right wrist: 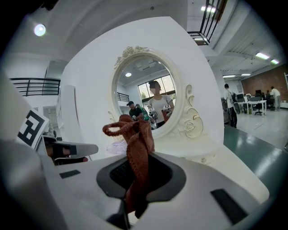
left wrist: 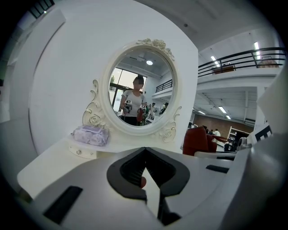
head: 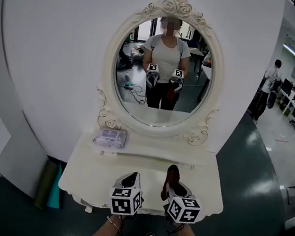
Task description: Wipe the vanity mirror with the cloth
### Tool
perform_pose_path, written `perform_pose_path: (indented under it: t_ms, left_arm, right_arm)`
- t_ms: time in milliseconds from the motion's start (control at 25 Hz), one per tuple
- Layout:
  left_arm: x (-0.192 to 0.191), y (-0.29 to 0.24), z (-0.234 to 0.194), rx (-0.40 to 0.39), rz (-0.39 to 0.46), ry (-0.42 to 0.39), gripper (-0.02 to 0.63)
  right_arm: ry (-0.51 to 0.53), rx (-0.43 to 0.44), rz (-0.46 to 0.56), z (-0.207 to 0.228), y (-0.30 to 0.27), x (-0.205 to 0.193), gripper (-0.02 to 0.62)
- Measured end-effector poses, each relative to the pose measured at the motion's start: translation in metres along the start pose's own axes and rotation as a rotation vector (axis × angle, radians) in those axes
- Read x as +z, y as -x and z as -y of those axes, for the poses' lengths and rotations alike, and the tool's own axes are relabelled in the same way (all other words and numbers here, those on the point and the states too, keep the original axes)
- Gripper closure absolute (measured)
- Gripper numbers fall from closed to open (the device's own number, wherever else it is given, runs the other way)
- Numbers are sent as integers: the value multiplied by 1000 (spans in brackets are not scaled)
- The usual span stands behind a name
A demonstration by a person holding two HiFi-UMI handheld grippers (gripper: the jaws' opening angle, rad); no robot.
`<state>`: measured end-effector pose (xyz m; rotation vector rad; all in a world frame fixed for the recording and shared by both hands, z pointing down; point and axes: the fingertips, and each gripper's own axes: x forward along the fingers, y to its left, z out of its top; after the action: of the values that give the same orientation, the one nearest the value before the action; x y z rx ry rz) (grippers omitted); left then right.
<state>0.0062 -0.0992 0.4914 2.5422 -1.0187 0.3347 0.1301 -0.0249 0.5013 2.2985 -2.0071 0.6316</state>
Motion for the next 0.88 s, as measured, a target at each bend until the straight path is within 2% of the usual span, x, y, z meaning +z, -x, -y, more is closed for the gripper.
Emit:
perform_pose_path:
  t_ms: [160, 360, 880]
  left_arm:
    - [5, -3, 1, 7, 4, -15, 601]
    - [5, -10, 4, 11, 3, -4, 601]
    - [11, -33, 6, 31, 6, 18, 601]
  right_arm:
    - [-10, 18, 24, -1, -1, 11, 535]
    - [33, 38, 10, -1, -6, 17, 537]
    - [43, 61, -4, 15, -20, 23, 537]
